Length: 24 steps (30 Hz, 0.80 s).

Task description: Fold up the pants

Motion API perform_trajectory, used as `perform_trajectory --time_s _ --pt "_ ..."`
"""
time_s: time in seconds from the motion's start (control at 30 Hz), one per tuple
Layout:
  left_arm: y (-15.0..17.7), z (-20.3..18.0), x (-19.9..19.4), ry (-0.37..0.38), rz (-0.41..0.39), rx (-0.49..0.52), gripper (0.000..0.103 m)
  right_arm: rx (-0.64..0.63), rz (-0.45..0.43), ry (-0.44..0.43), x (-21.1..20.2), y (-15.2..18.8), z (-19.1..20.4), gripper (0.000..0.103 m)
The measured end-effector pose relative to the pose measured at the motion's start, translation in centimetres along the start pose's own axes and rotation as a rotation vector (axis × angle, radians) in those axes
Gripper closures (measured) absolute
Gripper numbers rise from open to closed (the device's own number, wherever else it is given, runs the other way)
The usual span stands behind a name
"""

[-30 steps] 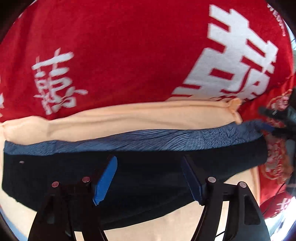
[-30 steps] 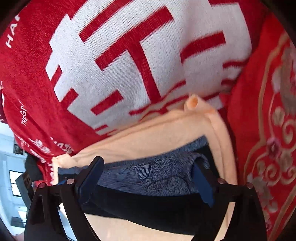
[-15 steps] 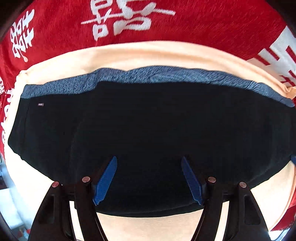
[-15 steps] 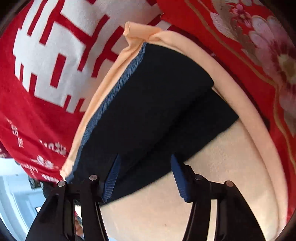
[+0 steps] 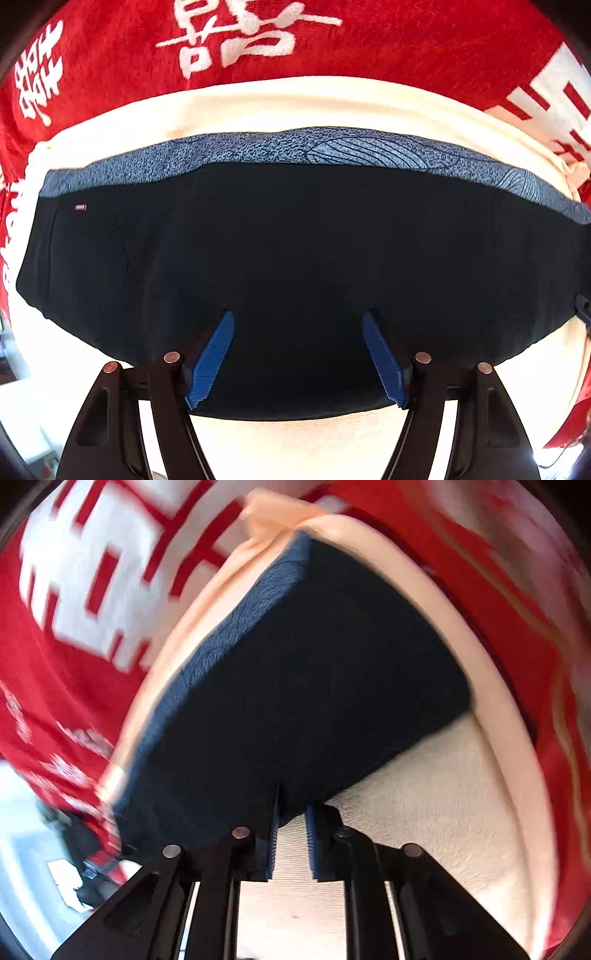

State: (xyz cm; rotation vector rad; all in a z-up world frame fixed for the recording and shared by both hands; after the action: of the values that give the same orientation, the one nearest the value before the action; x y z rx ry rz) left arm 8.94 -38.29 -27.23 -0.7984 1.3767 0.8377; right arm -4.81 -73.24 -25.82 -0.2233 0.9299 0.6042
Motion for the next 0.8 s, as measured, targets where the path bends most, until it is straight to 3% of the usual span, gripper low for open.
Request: perform_trajectory --time_s 0.03,0.1,0.17,0.27,0.3,0.33,0.4,0.43,0.47,0.53,0.6,0.7,0.8 --pt "-0.1 0.1 -0.3 0.007 -0.015 -0.003 0.030 0.031 0.004 -0.002 -0.5 0.3 -0.5 0.075" --pt "-0.2 -0.2 -0.6 0.008 -0.034 0.005 0.030 0.054 0.001 0.095 -2.0 1.3 -1.2 0.059" --pt "-1.0 -0.9 -1.1 0.012 -0.061 0.024 0.030 -0.040 -0.057 0.108 -4.1 1.2 0.4 0.059" --pt "-2.6 -2.3 -1.0 0.016 -0.085 0.021 0.030 -0.229 -0.142 0.195 -5.6 -0.5 4.0 0.059" --pt "-3.0 -2.7 -0.6 0.033 -0.084 0.010 0.030 -0.272 -0.157 0.210 -5.5 -1.4 5.0 0.055" --pt "-3.2 -3.1 -0.3 0.039 -0.080 0.007 0.030 -0.295 -0.162 0.238 -4.7 -2.7 5.4 0.044" --pt "-3.0 -3.6 1.3 0.001 -0.054 0.023 0.030 -0.291 -0.126 0.299 -2.8 -3.7 4.6 0.033" --pt "-2.5 -3.4 2.0 -0.011 -0.048 0.034 0.020 -0.248 -0.060 0.366 -1.0 -3.8 2.8 0.034" --pt "-2.1 -2.7 1.9 -0.012 -0.075 0.025 0.014 -0.208 -0.035 0.366 -0.5 -3.6 1.8 0.034" --pt "-0.6 -0.9 2.0 0.002 -0.046 0.013 0.012 -0.187 -0.107 0.327 -1.9 -3.1 2.1 0.034" --pt "0.4 1.2 1.8 -0.011 -0.035 -0.001 0.012 -0.158 -0.080 0.298 -2.3 -1.7 2.3 0.034" --pt "1.5 5.1 0.6 -0.035 -0.050 -0.013 0.012 -0.121 0.006 0.090 -1.0 2.5 4.9 0.034" --pt "1.0 10.3 -0.9 -0.062 -0.100 -0.049 0.012 -0.179 0.096 -0.023 2.2 7.2 9.7 0.034"
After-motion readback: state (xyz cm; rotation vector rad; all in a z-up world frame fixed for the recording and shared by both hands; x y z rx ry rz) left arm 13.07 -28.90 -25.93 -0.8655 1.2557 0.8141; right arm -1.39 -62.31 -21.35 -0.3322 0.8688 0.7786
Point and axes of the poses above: each gripper's, at about its wrist camera, not at the fingertips, and x roughly the way its jaws point, z to its left, y to its underside, the point moved 8 cm from there along x, roughly the way its jaws point, and after that the axes turned 4 degrees about z, right-handed, at the moved point
